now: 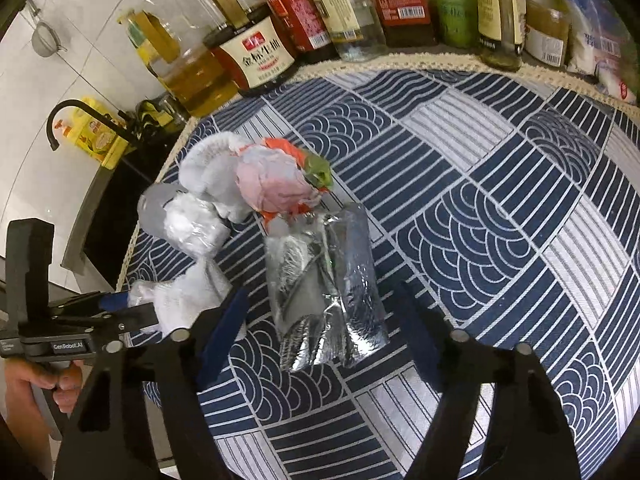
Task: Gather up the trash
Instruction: 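Grasp the clear plastic bag with the left gripper while the right gripper grasps the foil wrapper, then carry the plastic bag with the left gripper while the right gripper carries the foil to the bin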
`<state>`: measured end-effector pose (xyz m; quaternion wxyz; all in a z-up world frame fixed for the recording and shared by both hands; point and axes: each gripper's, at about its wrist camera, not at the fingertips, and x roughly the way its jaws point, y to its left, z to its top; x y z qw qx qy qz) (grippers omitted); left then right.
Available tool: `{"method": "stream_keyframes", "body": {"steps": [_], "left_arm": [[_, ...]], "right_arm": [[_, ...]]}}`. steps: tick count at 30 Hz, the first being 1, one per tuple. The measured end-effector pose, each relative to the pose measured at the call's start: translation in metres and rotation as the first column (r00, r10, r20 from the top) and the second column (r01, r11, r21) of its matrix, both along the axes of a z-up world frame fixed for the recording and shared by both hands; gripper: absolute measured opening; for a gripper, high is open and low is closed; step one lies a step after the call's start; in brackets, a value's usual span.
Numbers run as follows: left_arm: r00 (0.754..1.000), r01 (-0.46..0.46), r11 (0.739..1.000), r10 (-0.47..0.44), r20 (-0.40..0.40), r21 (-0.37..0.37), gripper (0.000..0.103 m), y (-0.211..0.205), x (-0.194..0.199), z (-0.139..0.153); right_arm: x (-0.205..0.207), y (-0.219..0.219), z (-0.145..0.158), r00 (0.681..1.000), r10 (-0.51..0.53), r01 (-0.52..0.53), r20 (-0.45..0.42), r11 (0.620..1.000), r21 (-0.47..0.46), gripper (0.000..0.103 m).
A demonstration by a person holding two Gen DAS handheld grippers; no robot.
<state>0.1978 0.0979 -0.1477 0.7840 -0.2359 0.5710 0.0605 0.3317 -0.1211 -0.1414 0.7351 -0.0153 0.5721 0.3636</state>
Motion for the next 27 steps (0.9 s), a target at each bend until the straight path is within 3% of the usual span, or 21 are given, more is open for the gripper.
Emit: {"method": "stream_keyframes", "body": {"steps": [2, 6, 27], "left_arm": [[1.000, 0.005, 1.000, -0.005, 0.005, -0.009, 0.056, 0.000, 0.001, 0.000], [1.000, 0.008, 1.000, -0.008, 0.013, -0.017, 0.053, 0.000, 0.001, 0.000], [0.996, 0.019, 1.000, -0.018, 0.084, -0.012, 0.051, 0.000, -0.027, 0.024]], "right_arm": [[0.001, 0.000, -0.003, 1.000, 0.004, -0.005, -0.008, 1.000, -0.008, 0.060], [0.000, 0.000, -0.003, 1.000, 0.004, -0.004, -0.005, 1.000, 0.002, 0.055], [-0.037, -0.017, 0.023, 0.998, -0.055, 0.055, 0.038, 0.998, 0.011, 0.053]]}}
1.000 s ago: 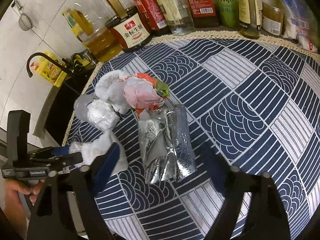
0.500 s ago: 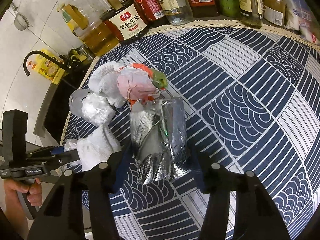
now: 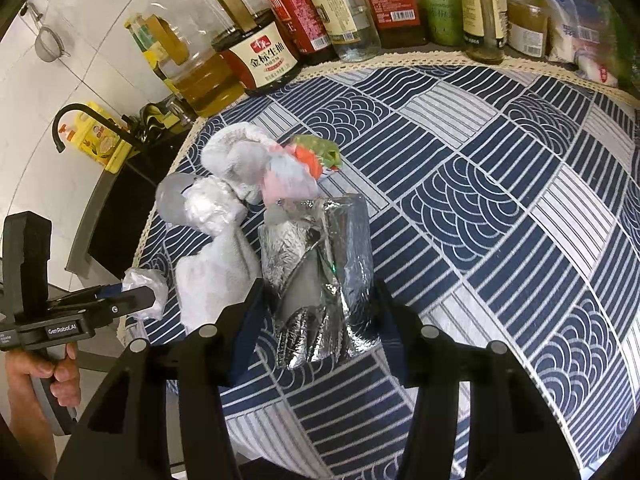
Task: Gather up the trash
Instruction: 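Carry the plastic bag with the left gripper while the right gripper carries the foil to the bin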
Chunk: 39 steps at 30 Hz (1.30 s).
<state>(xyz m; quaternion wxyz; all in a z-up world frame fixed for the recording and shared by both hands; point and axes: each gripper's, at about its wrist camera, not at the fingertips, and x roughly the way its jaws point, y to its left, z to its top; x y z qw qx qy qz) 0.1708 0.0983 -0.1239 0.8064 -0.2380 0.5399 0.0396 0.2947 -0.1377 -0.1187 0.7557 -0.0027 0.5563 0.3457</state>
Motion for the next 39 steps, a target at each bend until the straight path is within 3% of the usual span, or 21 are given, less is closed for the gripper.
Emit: {"method": "stream_keyframes", "body": {"steps": [24, 39], "left_arm": [[0.989, 0.078, 0.997, -0.079, 0.126, 0.015, 0.051, -0.034, -0.084, 0.037], [0.985, 0.106, 0.994, -0.107, 0.138, 0.012, 0.051, -0.047, -0.150, 0.030]], "right_arm": [[-0.113, -0.027, 0.048, 0.995, -0.049, 0.046, 0.091, 0.998, 0.041, 0.053], [-0.196, -0.016, 0.041, 0.997, -0.007, 0.004, 0.080, 0.999, 0.038, 0.053]]}}
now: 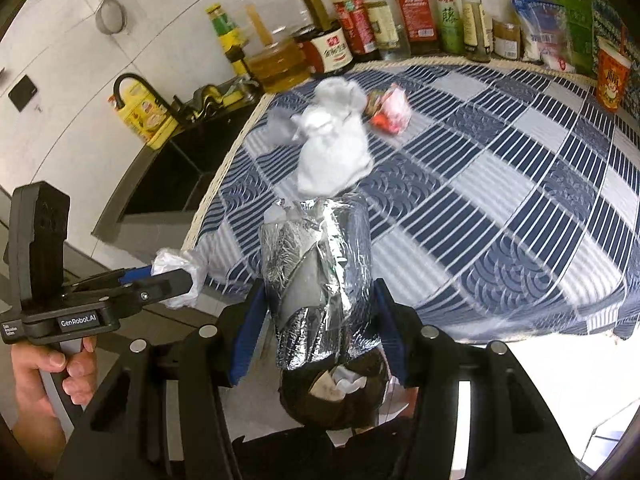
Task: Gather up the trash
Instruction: 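Carry the plastic bag with the left gripper while the right gripper carries the foil to the bin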
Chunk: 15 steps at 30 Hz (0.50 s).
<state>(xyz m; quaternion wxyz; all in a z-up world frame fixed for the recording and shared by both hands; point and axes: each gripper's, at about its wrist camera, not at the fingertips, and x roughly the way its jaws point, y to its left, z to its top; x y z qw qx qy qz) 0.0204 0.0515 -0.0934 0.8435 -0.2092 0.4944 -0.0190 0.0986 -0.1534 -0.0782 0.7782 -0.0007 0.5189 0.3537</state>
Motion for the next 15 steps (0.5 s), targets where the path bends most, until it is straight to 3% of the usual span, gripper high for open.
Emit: {"method": "stream_keyframes", "body": {"steps": [9, 15], "left_arm": [[1.000, 0.008, 1.000, -0.009, -0.026, -0.022, 0.051, -0.001, -0.030, -0.020], [0.996, 0.011, 0.999, -0.014, -0.085, -0.035, 0.051, 0.001, -0.044, -0.043]], "right_arm": [[-0.034, 0.014, -0.019, 0.998, 0.045, -0.046, -0.053, 0.999, -0.013, 0.053], [-0.048, 0.019, -0.036, 0.991, 0.073, -0.078, -0.115, 0.996, -0.038, 0.053]]}}
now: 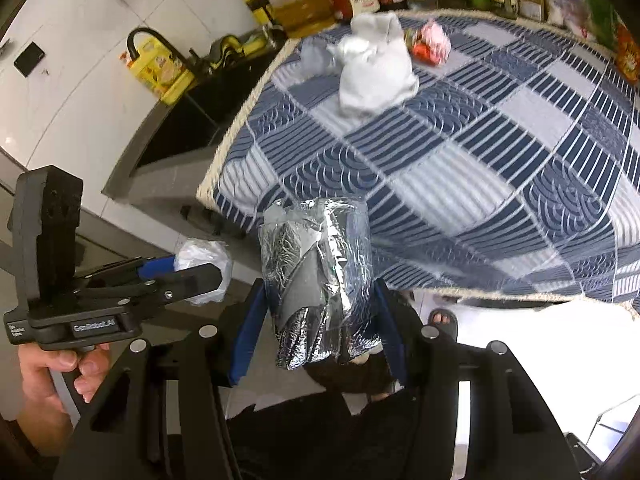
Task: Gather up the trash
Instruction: 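Carry the plastic bag with the left gripper while the right gripper carries the foil to the bin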
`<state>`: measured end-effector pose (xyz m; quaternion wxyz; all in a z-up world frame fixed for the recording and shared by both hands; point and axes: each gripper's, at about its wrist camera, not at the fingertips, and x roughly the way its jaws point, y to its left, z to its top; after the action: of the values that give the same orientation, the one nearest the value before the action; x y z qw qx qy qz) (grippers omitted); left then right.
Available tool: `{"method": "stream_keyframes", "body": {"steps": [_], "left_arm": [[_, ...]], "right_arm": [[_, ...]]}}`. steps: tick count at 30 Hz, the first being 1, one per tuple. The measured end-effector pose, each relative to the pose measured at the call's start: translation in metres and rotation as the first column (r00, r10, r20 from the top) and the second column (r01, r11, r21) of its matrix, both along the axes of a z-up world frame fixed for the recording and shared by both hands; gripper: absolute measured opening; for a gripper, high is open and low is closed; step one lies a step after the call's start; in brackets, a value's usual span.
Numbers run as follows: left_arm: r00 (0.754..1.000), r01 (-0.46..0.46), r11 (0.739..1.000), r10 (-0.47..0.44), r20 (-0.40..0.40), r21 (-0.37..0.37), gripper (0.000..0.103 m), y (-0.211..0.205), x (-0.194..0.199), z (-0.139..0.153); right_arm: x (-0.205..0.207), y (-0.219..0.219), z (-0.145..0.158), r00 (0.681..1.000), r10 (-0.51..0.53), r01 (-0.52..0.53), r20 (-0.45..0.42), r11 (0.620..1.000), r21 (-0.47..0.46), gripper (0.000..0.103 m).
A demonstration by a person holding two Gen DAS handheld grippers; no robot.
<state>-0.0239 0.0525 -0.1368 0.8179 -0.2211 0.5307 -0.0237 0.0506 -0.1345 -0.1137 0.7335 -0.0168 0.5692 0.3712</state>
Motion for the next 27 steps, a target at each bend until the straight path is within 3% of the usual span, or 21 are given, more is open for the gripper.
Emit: {"method": "stream_keyframes", "body": {"steps": [12, 27], "left_arm": [[0.996, -0.043, 0.998, 0.038, -0.082, -0.054, 0.051, 0.011, -0.018, -0.038], [0.963, -0.122, 0.984, 0.086, -0.256, -0.127, 0.051, 0.013, -0.032, -0.125]], "right_arm": [[-0.017, 0.007, -0.051, 0.994, 0.039, -0.045, -0.102, 0.997, -0.058, 0.053], [-0.014, 0.011, -0.125, 0.970, 0.026, -0.055, -0.242, 0.992, -0.112, 0.053]]}}
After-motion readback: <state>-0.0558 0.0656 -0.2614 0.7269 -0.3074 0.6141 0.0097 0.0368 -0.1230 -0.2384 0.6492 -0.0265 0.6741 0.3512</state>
